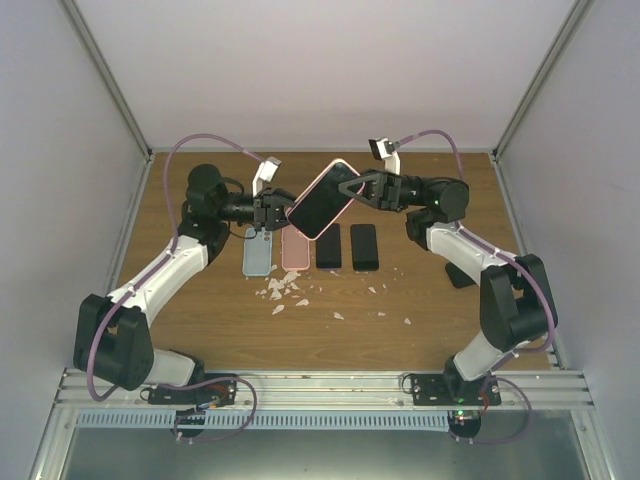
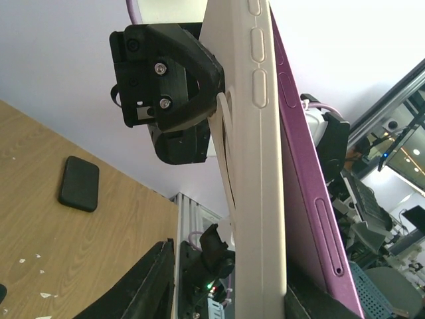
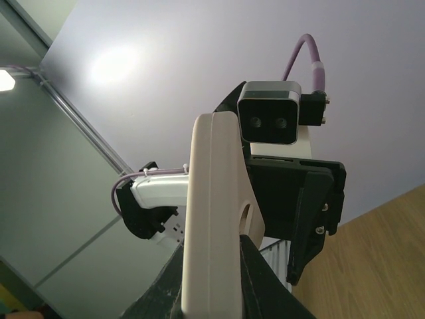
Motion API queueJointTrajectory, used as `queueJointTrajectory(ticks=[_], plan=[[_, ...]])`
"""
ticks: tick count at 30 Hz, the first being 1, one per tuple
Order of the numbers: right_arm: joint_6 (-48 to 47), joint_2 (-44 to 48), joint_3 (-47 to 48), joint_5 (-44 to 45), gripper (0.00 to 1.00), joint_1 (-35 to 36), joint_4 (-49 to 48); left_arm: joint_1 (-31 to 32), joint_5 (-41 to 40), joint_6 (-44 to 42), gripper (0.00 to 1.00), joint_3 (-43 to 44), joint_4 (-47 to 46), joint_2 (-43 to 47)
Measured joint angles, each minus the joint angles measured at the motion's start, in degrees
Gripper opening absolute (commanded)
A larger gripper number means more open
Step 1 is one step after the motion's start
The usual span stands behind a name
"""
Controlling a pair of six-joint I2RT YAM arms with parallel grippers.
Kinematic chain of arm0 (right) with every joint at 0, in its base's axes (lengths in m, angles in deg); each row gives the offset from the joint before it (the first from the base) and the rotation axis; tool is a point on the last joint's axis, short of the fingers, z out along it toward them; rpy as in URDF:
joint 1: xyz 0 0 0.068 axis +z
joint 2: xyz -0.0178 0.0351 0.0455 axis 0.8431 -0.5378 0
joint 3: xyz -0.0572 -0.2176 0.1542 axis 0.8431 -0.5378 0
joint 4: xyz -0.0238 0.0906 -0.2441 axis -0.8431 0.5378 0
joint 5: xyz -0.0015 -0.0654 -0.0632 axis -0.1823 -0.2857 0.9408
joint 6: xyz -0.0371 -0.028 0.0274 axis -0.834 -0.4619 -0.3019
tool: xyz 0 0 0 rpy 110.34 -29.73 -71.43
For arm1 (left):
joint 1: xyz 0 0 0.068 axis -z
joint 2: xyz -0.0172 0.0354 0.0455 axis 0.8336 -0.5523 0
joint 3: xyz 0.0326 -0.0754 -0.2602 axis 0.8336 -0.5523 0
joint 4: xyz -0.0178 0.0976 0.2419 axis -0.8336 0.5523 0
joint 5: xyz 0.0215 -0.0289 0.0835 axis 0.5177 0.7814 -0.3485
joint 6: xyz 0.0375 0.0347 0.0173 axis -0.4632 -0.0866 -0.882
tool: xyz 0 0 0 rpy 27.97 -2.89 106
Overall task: Take the phone out of the phone case
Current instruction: Remove the phone case from the phone.
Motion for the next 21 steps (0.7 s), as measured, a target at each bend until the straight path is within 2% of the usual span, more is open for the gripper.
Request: queueJointTrajectory(ticks=[5, 11, 15, 16, 19, 21], plan=[[0.0, -0.1, 0.0, -0.1, 0.00, 0.0, 0.0, 0.6, -0.3, 0.1, 0.31, 0.0, 0.0, -0.1], [-1.7, -0.3, 0.0, -0.3, 0.00, 0.0, 1.8, 0.8, -1.0, 0.2, 0.15, -0.4, 0.0, 0.2], [-3.7, -0.8, 0.3, -0.7, 0.01, 0.0, 5.5, 0.7, -1.7, 3.2, 0.03, -2.1, -2.1, 0.4], [-3.9, -1.0, 0.3, -0.8, 0.03, 0.0, 6.2, 0.4, -2.1, 4.1, 0.00, -2.4, -2.4, 0.4], [-5.2, -2.1, 0.6, -0.7, 0.18, 0.0, 8.7, -0.3, -2.9, 6.2, 0.00, -3.5, -2.9, 0.4], [-6.2, -2.5, 0.9, -0.7, 0.34, -0.1, 11.2, -0.6, -3.9, 7.9, 0.00, -4.6, -3.4, 0.4]])
